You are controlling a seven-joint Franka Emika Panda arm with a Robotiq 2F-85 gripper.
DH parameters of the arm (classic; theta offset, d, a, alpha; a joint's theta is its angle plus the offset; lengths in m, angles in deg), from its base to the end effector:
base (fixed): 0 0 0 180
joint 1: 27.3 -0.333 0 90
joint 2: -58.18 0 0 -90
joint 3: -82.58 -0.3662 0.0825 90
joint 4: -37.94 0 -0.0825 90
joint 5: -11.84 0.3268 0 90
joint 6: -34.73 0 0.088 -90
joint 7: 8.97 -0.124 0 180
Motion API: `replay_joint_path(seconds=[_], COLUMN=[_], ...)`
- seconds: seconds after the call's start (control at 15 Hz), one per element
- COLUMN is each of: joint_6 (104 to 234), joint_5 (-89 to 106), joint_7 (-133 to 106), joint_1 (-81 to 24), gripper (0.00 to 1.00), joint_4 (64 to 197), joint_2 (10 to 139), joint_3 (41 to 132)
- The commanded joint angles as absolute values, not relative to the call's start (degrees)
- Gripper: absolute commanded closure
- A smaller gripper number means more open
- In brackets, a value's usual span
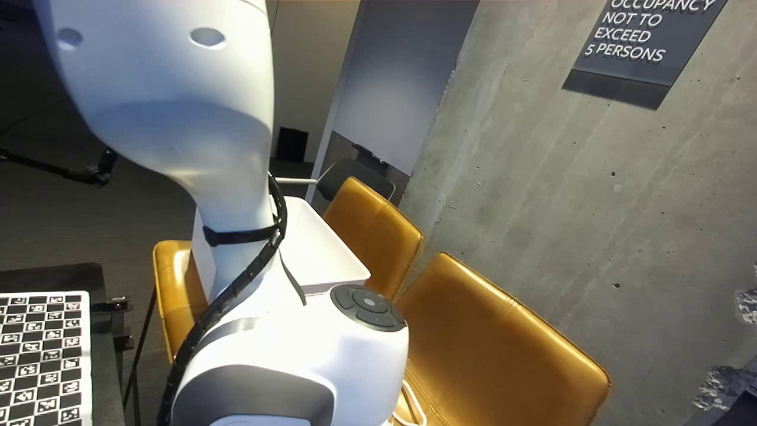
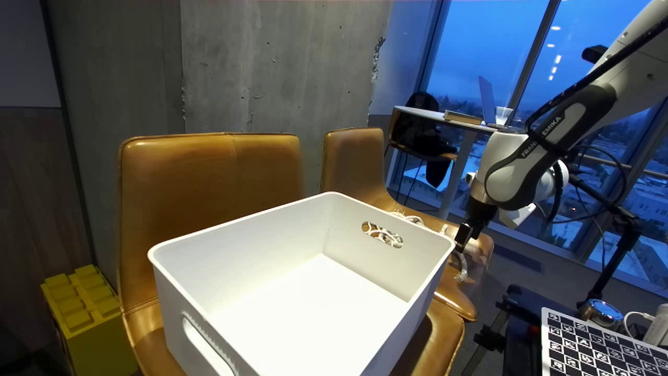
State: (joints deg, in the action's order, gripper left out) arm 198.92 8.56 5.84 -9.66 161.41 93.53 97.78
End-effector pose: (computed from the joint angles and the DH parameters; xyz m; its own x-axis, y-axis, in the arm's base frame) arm 0.4893 -0.3035 0.2044 0.9788 -0.1981 0.0525 -0.2045 -0.9597 0.1926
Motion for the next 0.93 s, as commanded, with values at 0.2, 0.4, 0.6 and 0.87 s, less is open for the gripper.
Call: replay_joint_path(seconds=[0.2, 0.4, 0.6, 0.87], joint_6=[201.07, 200.36, 200.44, 200.18], joint_5=[6.64, 6.66, 6.49, 6.2], joint_7=[3.71, 3.09, 2.7, 1.69], joint_1=[-8.26, -7.64, -7.48, -8.29], gripper=[0.14, 0.42, 0.63, 0.95], joint_4=[156.17, 154.31, 154.89, 156.31], joint_2=[100.2, 102.49, 101.7, 99.75], joint_3=[98.7, 99.79, 100.83, 102.36])
